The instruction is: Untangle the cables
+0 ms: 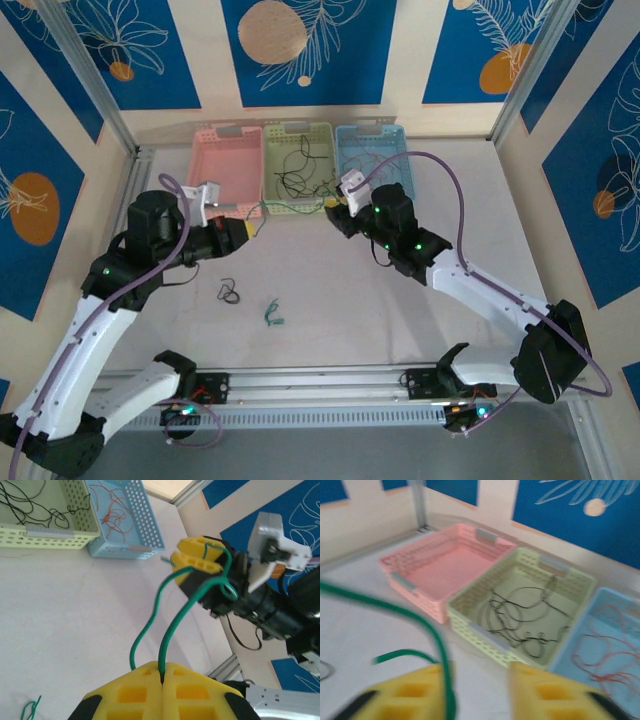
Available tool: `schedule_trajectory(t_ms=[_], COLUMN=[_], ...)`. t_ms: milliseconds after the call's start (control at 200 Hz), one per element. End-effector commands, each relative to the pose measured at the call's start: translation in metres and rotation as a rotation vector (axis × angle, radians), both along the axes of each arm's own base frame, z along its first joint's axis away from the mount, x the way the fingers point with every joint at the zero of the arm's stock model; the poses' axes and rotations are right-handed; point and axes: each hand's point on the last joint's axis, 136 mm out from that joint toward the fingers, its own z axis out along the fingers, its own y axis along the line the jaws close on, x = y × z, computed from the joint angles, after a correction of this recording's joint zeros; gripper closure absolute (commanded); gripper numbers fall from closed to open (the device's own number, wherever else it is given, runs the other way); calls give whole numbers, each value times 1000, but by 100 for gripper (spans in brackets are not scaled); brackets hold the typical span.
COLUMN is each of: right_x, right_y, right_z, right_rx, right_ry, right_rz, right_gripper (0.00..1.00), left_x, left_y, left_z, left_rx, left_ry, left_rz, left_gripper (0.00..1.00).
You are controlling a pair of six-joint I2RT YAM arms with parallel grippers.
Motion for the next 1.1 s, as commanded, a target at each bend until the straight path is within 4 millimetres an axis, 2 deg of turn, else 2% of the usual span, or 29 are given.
schedule_trajectory(t_ms=[0,95,200,355,445,570,675,790,890,930,1020,1095], right_x=[-15,-9,-7,-16,-20,-27,-30,-29,-31,-31,-32,-32], right_y=[20,10,-4,-16,-20,-21,-21,-21,-18,-18,-17,-18], right_z=[31,29,17,-2,-13,-23,-27,-28,-29,-30,-33,-36], right_rx=[155,190,215,204,193,197,198,205,205,203,203,205], right_ry=[44,82,127,162,189,226,246,255,266,272,282,294], right_rz=[107,47,-5,-28,-32,-22,-15,-18,0,2,2,-5], right_gripper=[31,28,28,28,29,30,30,30,30,30,30,29], left_x=[36,71,112,173,207,256,293,324,343,346,342,332], left_y=[10,37,67,95,110,129,134,135,134,134,138,141], left_z=[0,5,3,-15,-28,-57,-82,-111,-142,-155,-181,-195], left_rx=[2,21,-2,-126,-121,-129,-140,-148,-144,-134,-93,-44], left_ry=[-33,-54,-62,-20,-13,12,40,73,123,145,199,245], left_rz=[100,237,367,451,493,543,551,557,545,545,561,558], left_gripper=[100,100,100,100,100,100,100,100,100,89,54,37])
